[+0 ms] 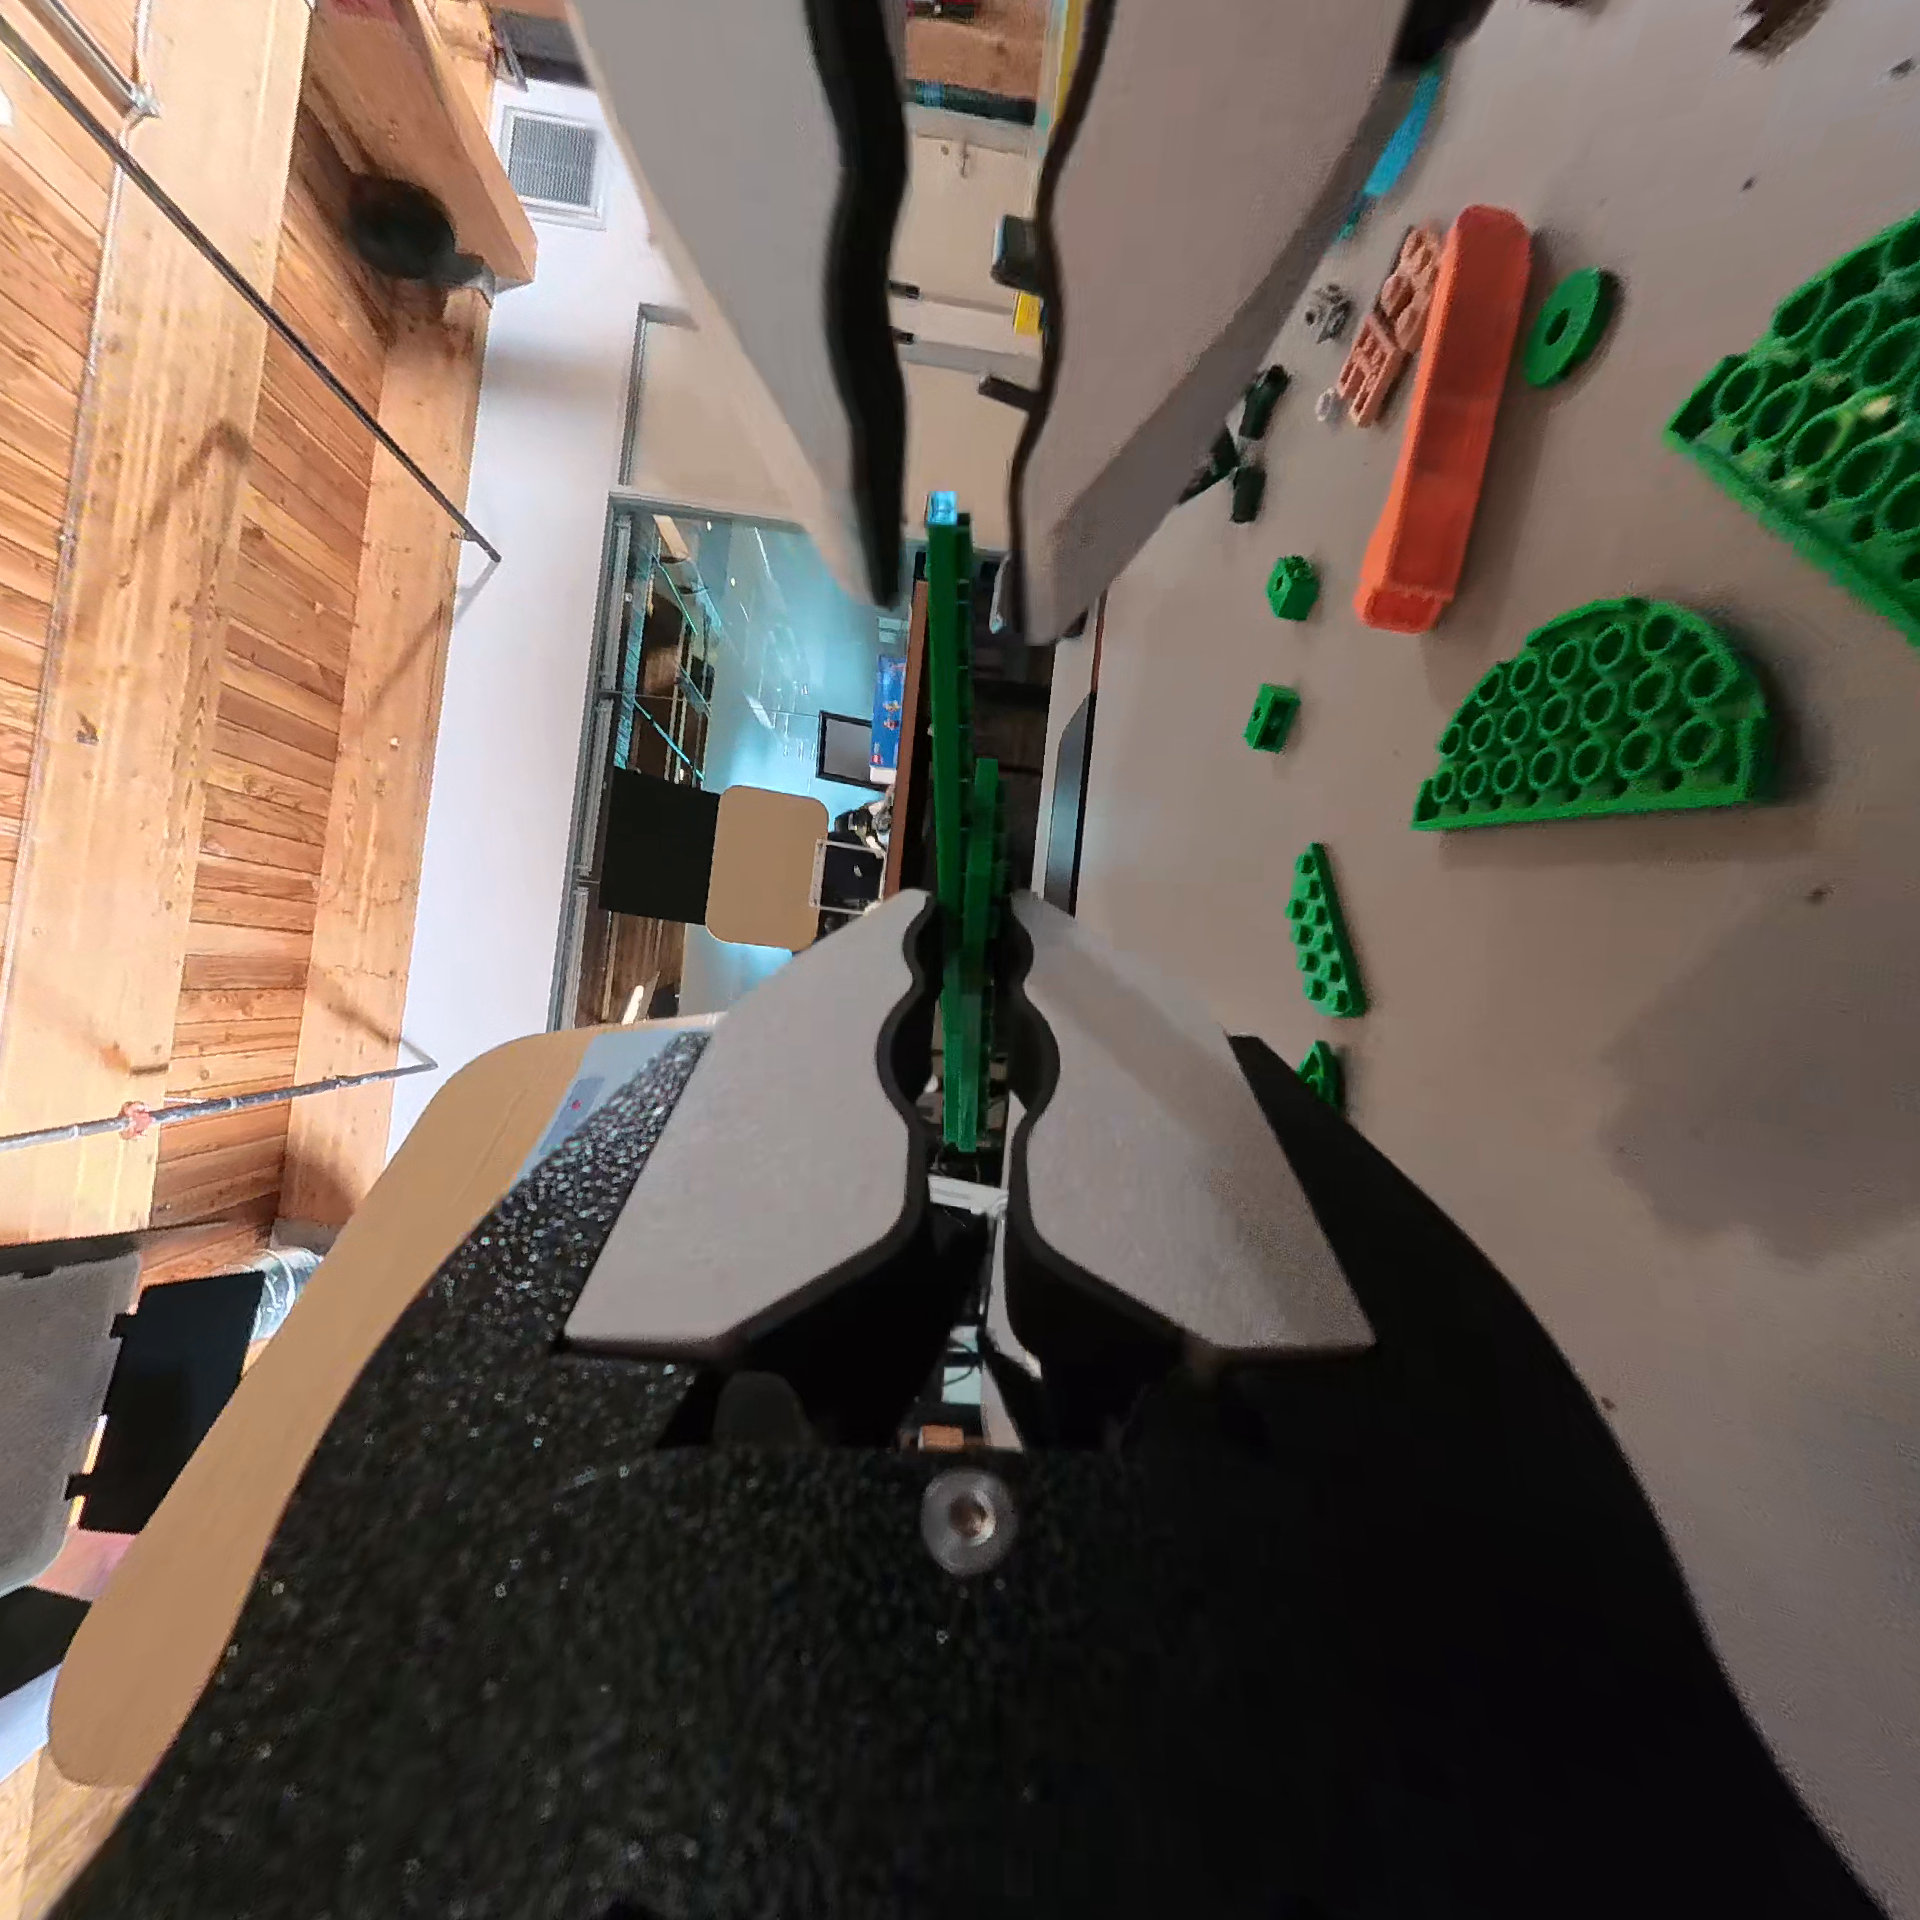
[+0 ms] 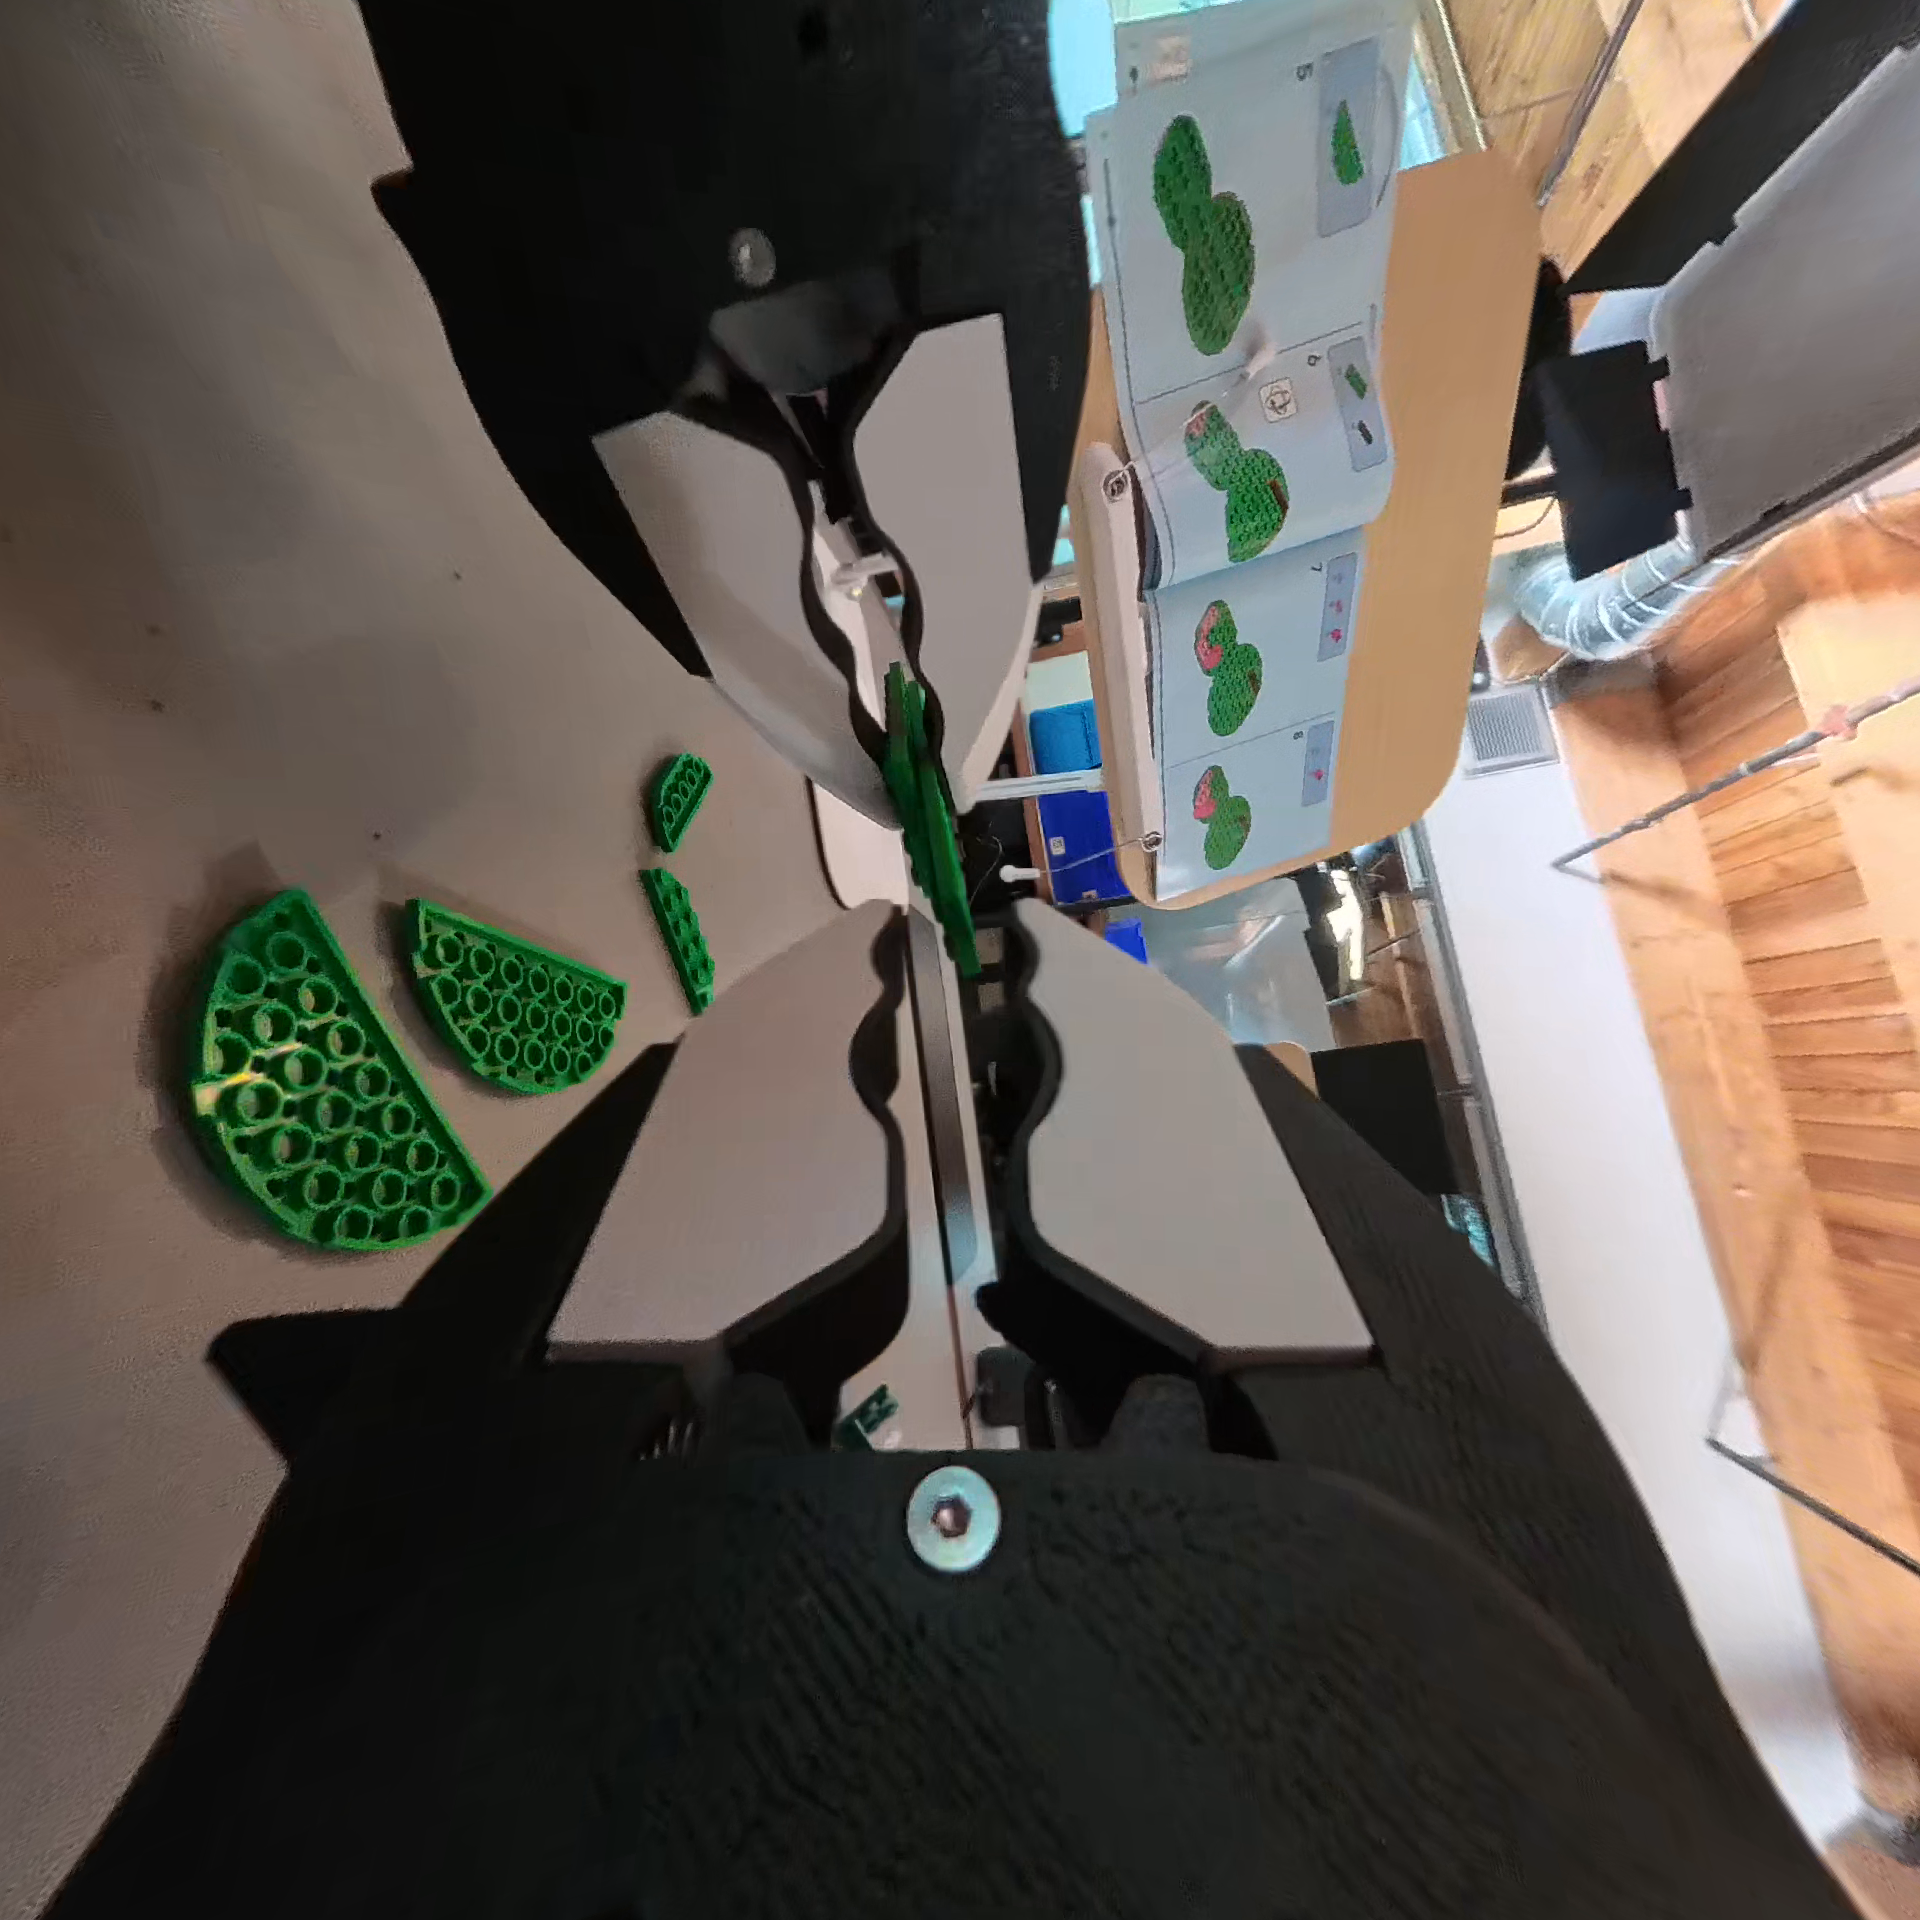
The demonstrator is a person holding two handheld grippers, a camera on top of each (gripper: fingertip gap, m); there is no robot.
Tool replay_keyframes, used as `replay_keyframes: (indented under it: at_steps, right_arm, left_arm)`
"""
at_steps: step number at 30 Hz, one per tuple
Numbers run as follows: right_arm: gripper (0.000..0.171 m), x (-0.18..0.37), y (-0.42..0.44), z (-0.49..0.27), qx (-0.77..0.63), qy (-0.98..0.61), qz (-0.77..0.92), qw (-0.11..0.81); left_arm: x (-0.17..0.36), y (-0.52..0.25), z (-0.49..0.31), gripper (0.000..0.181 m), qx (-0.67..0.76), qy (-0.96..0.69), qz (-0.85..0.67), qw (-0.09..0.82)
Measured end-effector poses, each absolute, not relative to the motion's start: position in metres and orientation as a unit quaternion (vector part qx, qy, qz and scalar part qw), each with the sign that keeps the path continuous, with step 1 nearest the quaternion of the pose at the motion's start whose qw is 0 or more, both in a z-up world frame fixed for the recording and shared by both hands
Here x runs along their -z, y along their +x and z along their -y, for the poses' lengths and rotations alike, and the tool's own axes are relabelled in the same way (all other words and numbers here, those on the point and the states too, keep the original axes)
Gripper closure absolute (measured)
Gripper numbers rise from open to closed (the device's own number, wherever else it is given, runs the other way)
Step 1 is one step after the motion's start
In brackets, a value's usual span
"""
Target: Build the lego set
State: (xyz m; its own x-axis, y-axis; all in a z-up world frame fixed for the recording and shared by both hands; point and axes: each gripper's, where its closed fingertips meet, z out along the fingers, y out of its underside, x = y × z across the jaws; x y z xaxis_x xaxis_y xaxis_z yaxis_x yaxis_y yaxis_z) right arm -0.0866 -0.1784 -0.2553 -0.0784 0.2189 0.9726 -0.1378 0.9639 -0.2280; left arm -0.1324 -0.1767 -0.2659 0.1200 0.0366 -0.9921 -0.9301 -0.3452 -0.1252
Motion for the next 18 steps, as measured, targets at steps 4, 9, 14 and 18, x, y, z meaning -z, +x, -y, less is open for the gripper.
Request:
replay_keyframes:
  at_steps: [4,9,14,18]
  right_arm:
    - [0.167,0.254,-0.084,0.176,-0.157,-0.034,0.725,0.67]
    - [0.168,0.247,-0.082,0.168,-0.341,-0.152,0.732,0.57]
    - [0.169,0.229,-0.071,0.159,-0.566,-0.256,0.68,0.39]
    - [0.168,0.217,-0.056,0.154,-0.672,-0.257,0.64,0.269]
  left_arm:
    - [0.266,-0.126,0.175,0.171,-0.521,-0.606,-0.371,0.473]
    - [0.258,-0.117,0.179,0.131,-0.329,-0.67,-0.295,0.597]
    - [0.243,-0.134,0.181,0.083,-0.178,-0.709,-0.162,0.663]
    - [0.243,-0.111,0.182,0.083,-0.005,-0.712,-0.146,0.686]
